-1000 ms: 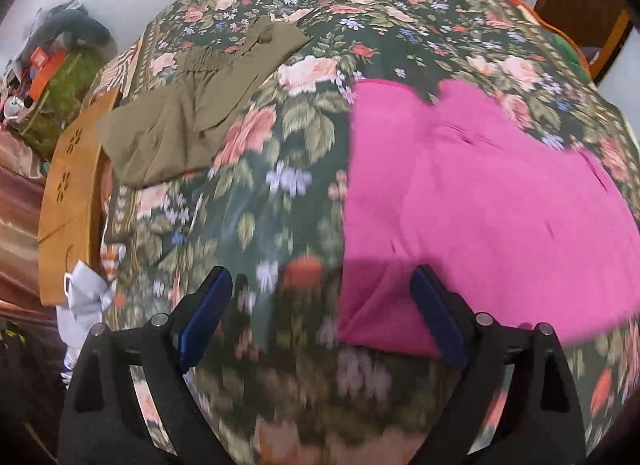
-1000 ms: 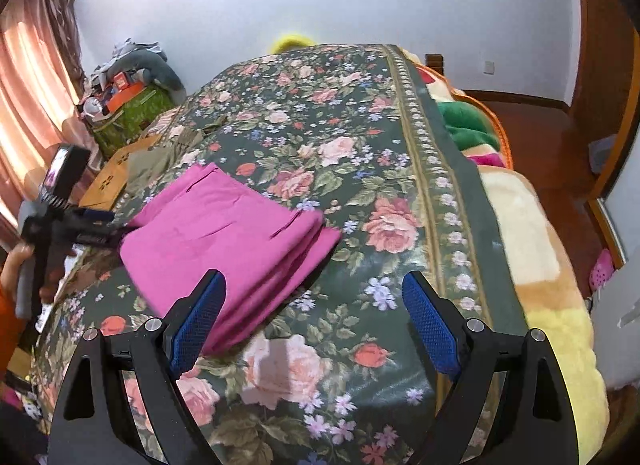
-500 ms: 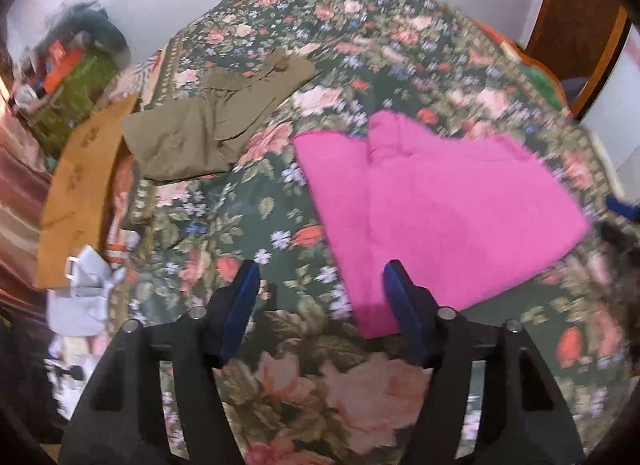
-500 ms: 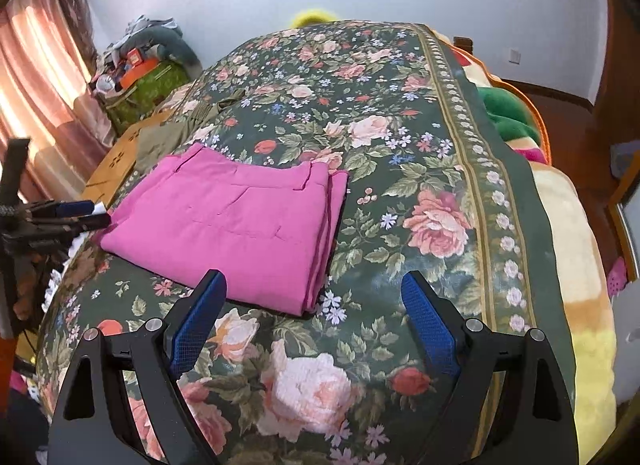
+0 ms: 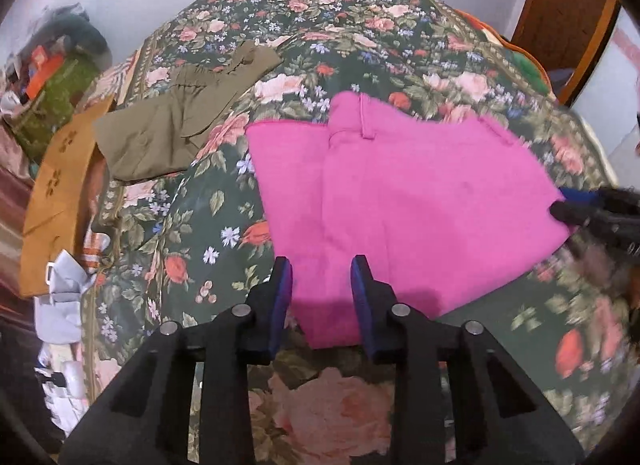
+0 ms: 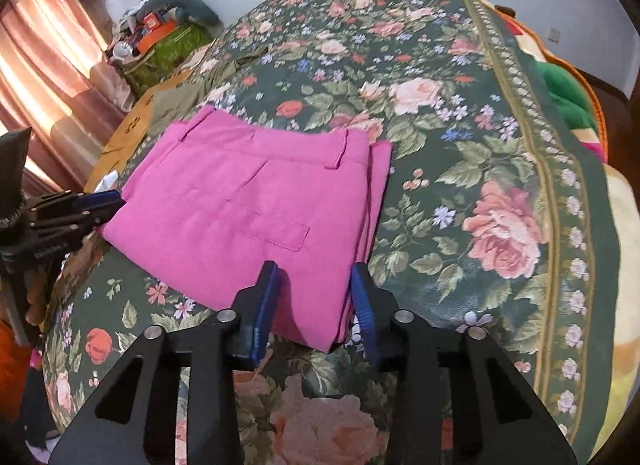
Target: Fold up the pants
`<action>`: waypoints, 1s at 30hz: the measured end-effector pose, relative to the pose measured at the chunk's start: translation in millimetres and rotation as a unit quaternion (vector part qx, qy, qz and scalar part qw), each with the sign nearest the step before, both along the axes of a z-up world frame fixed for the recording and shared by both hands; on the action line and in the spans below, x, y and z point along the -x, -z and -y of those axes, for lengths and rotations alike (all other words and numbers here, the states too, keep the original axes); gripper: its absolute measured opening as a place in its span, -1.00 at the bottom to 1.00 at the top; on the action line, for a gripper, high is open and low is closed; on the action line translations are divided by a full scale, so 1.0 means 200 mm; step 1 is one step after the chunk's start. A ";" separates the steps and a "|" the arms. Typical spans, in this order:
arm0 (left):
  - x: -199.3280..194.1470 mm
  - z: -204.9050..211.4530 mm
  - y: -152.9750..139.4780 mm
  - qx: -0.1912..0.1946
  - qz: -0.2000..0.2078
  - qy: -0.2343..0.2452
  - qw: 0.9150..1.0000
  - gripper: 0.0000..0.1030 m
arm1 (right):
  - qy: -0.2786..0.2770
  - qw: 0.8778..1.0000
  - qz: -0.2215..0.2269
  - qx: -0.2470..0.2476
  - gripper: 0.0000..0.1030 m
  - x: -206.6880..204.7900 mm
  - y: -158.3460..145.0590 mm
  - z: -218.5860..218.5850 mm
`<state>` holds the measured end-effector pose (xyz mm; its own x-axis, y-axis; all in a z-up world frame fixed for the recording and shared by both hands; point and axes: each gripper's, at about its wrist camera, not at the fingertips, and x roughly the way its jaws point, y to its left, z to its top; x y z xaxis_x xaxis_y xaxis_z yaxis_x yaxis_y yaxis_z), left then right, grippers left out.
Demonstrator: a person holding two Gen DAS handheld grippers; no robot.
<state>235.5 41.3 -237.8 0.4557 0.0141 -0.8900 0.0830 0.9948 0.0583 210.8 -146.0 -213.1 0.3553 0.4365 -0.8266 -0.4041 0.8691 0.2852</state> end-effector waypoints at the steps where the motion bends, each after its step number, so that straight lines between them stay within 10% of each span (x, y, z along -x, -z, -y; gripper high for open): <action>1: 0.02 0.00 0.00 -0.004 0.005 0.001 1.000 -0.38 | -0.004 1.000 0.001 0.003 -0.43 0.00 0.00 0.00; 6: 0.07 -0.02 0.01 -0.044 0.017 -0.007 0.999 -0.38 | -0.019 0.999 0.013 0.047 -0.84 0.03 0.01 -0.02; 17: 0.06 -0.07 -0.06 -0.053 0.019 -0.012 0.998 -0.39 | -0.008 0.999 0.012 0.040 -0.81 0.02 -0.03 0.04; 30: -0.23 -0.02 -0.23 -0.001 0.050 0.009 0.999 0.06 | 0.008 0.996 0.075 0.038 -0.03 -0.17 -0.19 -0.03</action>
